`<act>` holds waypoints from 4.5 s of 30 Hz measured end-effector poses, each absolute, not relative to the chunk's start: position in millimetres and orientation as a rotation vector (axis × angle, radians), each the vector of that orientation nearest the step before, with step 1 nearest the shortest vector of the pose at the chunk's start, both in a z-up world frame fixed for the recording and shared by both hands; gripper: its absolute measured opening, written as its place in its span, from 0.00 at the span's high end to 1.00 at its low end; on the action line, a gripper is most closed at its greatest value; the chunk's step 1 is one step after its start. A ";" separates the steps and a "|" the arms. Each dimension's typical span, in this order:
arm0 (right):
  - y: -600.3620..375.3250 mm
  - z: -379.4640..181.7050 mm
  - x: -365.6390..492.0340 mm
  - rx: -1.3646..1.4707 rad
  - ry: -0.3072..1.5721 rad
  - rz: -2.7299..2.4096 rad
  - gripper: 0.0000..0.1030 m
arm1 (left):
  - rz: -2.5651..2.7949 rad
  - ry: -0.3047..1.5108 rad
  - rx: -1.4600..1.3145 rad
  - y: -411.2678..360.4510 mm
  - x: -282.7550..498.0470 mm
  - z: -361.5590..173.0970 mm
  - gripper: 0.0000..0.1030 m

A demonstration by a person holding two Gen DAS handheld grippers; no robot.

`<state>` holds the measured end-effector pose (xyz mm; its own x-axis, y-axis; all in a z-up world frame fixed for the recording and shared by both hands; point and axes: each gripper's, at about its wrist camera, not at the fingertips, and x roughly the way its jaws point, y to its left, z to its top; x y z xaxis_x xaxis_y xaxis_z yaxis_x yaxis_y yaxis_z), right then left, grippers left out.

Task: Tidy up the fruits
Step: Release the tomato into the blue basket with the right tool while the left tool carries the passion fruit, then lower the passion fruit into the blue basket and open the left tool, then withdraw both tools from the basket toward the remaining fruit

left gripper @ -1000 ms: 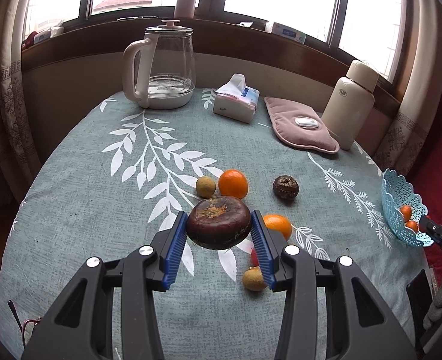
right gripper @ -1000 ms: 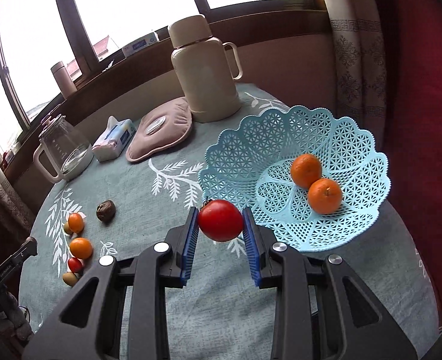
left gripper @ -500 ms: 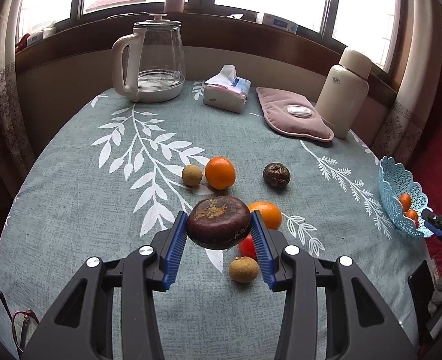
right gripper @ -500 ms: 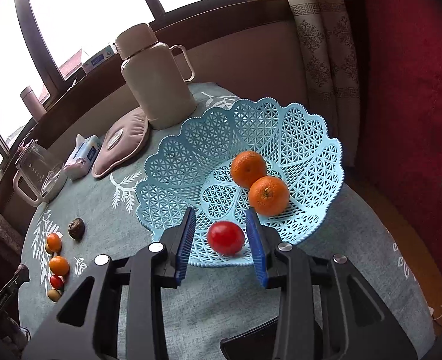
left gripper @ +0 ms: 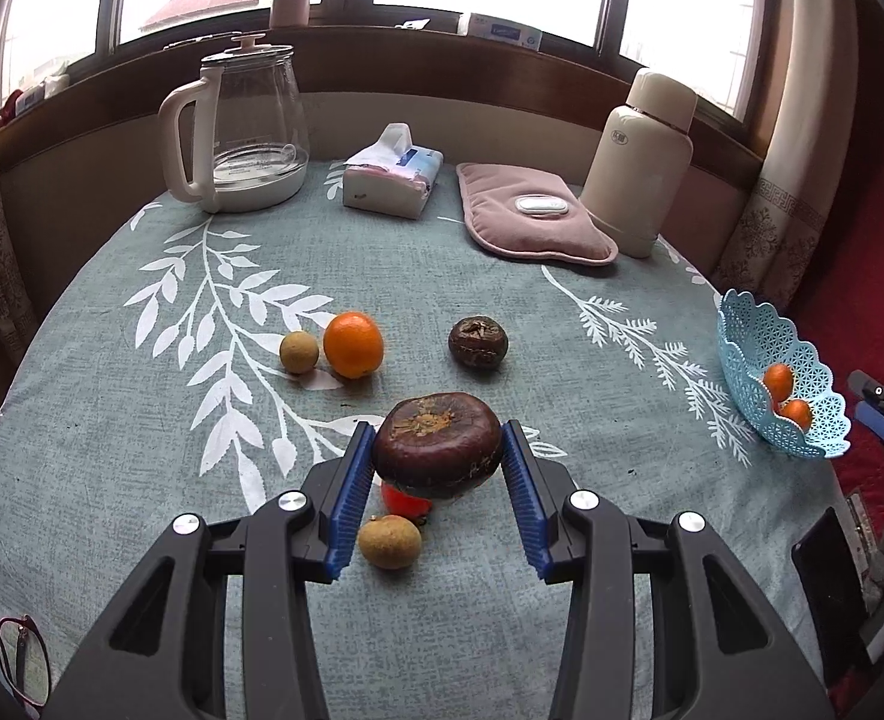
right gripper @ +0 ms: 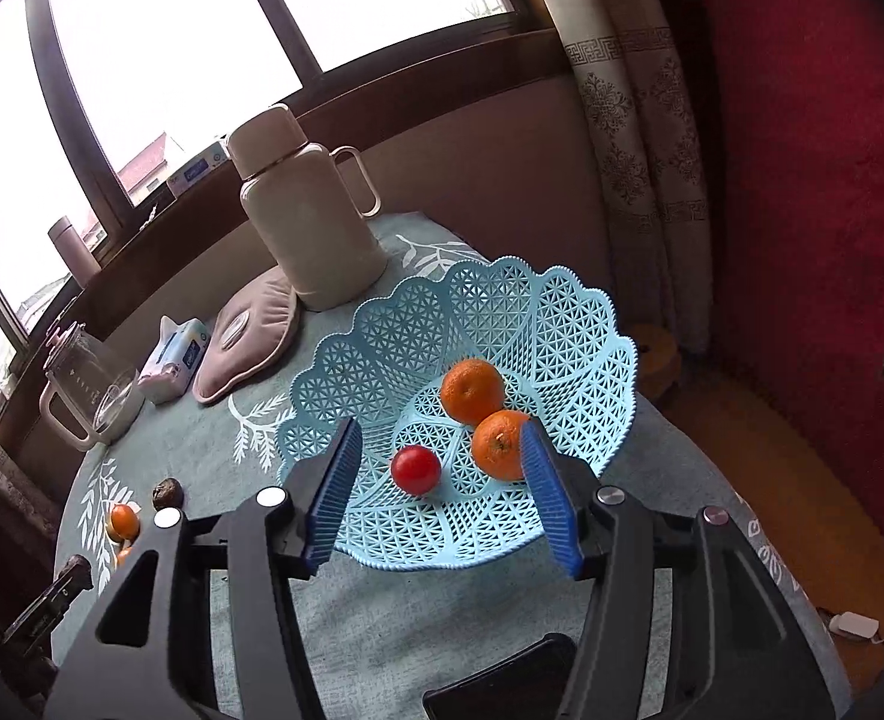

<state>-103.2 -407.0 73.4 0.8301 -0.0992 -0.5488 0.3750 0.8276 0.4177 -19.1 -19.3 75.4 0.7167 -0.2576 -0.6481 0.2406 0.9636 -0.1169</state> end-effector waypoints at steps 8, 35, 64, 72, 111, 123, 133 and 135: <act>-426.8 89.7 -112.7 0.587 0.453 -0.249 0.41 | -0.381 0.700 0.044 -86.0 -23.4 87.0 0.58; -448.1 89.9 -113.0 0.611 0.452 -0.265 0.35 | -0.671 0.675 0.186 -256.5 -12.5 81.6 0.58; -445.5 98.6 -122.4 0.592 0.406 -0.293 0.35 | -0.590 0.668 0.154 -234.8 -6.7 79.7 0.15; -421.6 115.6 -132.0 0.474 0.332 -0.320 0.23 | -0.530 0.650 0.134 -216.2 -7.4 82.0 0.12; -404.8 113.8 -125.7 0.456 0.358 -0.272 0.23 | -0.407 0.637 0.088 -155.4 -1.5 89.6 0.12; -401.2 112.9 -123.8 0.453 0.364 -0.263 0.23 | -0.354 0.645 0.072 -129.6 3.7 86.5 0.12; -398.7 112.2 -123.1 0.448 0.369 -0.256 0.23 | -0.289 0.665 0.059 -99.4 10.8 77.5 0.12; -397.5 111.7 -122.4 0.447 0.371 -0.256 0.23 | -0.274 0.671 0.053 -92.6 12.7 75.4 0.12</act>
<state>-122.4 -397.5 111.7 0.9017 -0.1590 -0.4021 0.3194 0.8718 0.3715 12.7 -92.6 75.4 0.7487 -0.2334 -0.6204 0.2672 0.9628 -0.0397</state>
